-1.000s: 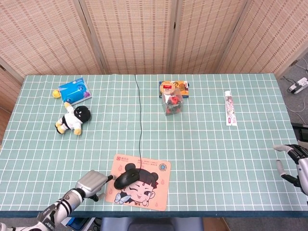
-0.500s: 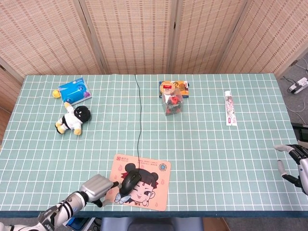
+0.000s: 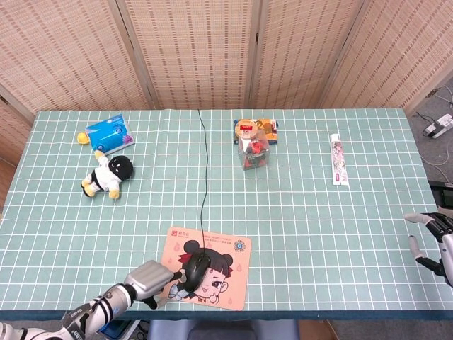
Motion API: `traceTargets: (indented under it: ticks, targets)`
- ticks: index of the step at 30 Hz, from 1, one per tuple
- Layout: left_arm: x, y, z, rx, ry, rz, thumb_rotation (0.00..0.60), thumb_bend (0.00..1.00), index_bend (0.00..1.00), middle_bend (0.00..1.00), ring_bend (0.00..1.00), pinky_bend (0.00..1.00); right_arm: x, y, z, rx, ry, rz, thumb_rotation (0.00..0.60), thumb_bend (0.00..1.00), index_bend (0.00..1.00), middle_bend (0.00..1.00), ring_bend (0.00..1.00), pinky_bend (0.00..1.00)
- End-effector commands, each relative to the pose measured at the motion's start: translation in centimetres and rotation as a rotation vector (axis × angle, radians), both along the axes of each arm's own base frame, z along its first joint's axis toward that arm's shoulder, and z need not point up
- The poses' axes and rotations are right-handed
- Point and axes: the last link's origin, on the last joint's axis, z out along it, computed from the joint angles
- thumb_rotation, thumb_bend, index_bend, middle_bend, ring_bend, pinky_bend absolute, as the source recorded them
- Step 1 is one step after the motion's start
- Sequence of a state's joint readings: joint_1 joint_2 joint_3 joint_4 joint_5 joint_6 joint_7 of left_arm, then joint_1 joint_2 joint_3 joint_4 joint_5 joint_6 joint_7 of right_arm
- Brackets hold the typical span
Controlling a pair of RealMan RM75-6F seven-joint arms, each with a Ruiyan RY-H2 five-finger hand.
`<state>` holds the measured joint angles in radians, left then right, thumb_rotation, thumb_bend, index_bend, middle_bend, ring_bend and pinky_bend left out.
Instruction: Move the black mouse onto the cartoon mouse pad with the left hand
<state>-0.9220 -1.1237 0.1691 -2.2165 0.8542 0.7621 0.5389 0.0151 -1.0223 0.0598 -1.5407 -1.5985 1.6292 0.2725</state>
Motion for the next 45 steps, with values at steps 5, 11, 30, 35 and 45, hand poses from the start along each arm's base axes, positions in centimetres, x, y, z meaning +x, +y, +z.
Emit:
traceTargets:
  ticks: [5, 11, 30, 35, 45]
  targets:
    - [1.0, -0.3, -0.2, -0.017, -0.033, -0.002, 0.600, 0.43, 0.24, 1.00, 1.00, 1.00, 0.0, 0.0, 0.1, 0.000, -0.001, 0.000, 0.600, 0.41, 0.35, 0.40, 0.31, 0.38]
    - [1.2, -0.3, 0.2, -0.006, -0.045, 0.000, 0.600, 0.43, 0.23, 1.00, 1.00, 1.00, 0.0, 0.0, 0.1, -0.002, -0.003, 0.002, 0.600, 0.41, 0.35, 0.40, 0.31, 0.38]
    - [-1.9, -0.3, 0.7, 0.017, 0.061, -0.008, 0.600, 0.43, 0.22, 1.00, 1.00, 1.00, 0.0, 0.0, -0.1, 0.004, 0.000, 0.001, 0.600, 0.41, 0.35, 0.40, 0.31, 0.38]
    - [-1.1, -0.3, 0.3, 0.004, 0.031, -0.006, 0.600, 0.43, 0.22, 1.00, 1.00, 1.00, 0.0, 0.0, 0.0, 0.003, -0.001, -0.001, 0.600, 0.41, 0.35, 0.40, 0.31, 0.38]
    - [0.2, -0.3, -0.8, -0.038, 0.008, -0.016, 0.600, 0.43, 0.22, 1.00, 1.00, 1.00, -0.2, 0.0, 0.3, -0.008, -0.009, -0.003, 0.600, 0.41, 0.35, 0.40, 0.31, 0.38]
